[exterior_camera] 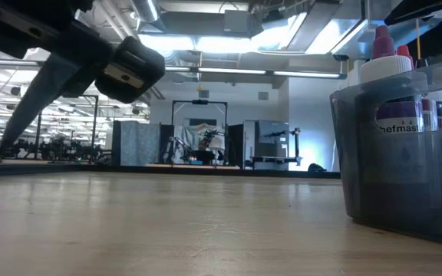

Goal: Pick & Place food coloring
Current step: Put the small purple food coloring bottle into the bin

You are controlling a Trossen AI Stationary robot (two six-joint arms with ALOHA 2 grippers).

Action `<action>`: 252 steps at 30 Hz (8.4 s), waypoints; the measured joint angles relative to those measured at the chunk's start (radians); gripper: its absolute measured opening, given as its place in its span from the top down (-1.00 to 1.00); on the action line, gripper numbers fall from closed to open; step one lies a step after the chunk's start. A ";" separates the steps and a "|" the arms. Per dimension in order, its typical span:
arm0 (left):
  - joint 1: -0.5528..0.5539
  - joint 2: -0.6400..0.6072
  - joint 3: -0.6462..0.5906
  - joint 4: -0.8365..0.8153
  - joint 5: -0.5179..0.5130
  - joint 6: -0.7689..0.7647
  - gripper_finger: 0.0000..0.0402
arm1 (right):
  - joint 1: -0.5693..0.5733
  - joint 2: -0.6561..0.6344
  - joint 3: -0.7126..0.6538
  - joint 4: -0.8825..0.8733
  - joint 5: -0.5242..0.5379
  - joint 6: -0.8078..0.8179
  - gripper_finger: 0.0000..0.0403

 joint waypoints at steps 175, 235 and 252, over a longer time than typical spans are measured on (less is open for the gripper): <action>0.718 0.077 -0.138 1.105 -0.121 -0.163 0.03 | -0.573 0.326 0.000 0.325 -0.478 -0.630 -0.47; 0.677 0.077 -0.138 0.842 -0.121 -0.153 0.03 | -0.909 0.748 0.000 0.491 -0.896 -0.951 0.64; 0.687 0.077 -0.138 0.768 -0.148 -0.064 0.03 | -0.708 0.513 0.234 0.014 -0.767 -0.730 0.72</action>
